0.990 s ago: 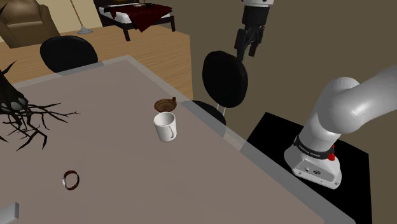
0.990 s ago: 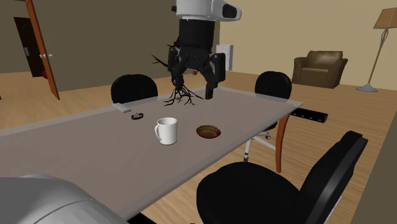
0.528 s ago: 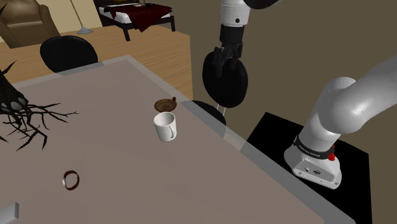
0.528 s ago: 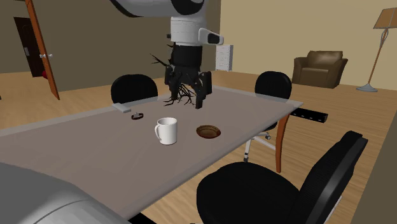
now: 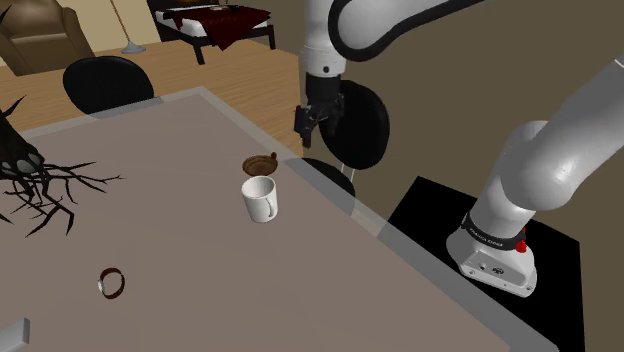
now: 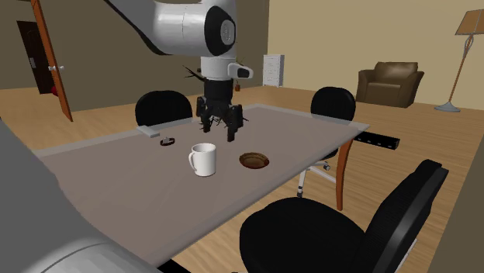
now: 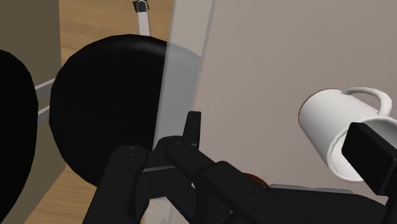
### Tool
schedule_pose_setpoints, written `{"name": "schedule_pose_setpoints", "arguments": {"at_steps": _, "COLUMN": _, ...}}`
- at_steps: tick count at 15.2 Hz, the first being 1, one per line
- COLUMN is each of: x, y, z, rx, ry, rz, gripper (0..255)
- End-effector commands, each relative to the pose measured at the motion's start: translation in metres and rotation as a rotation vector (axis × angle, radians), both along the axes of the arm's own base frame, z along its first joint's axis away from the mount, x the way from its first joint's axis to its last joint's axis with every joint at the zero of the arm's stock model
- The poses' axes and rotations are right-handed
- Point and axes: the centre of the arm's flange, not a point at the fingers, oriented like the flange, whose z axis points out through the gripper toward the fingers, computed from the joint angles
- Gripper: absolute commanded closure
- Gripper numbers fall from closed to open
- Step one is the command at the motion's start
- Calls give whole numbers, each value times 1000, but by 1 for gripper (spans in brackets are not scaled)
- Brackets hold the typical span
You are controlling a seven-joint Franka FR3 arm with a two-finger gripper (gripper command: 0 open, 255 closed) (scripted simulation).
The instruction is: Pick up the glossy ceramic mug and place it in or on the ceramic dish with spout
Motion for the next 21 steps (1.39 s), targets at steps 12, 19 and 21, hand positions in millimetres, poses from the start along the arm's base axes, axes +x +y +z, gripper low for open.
{"name": "schedule_pose_setpoints", "arguments": {"at_steps": 12, "x": 86, "y": 106, "z": -94, "rx": -12, "ry": -6, "rz": -12, "gripper": 0}}
{"name": "schedule_pose_setpoints", "arguments": {"at_steps": 19, "x": 87, "y": 109, "z": -134, "rx": -12, "ry": -6, "rz": -12, "gripper": 0}}
{"name": "schedule_pose_setpoints", "arguments": {"at_steps": 21, "x": 87, "y": 109, "z": -134, "rx": -12, "ry": -6, "rz": -12, "gripper": 0}}
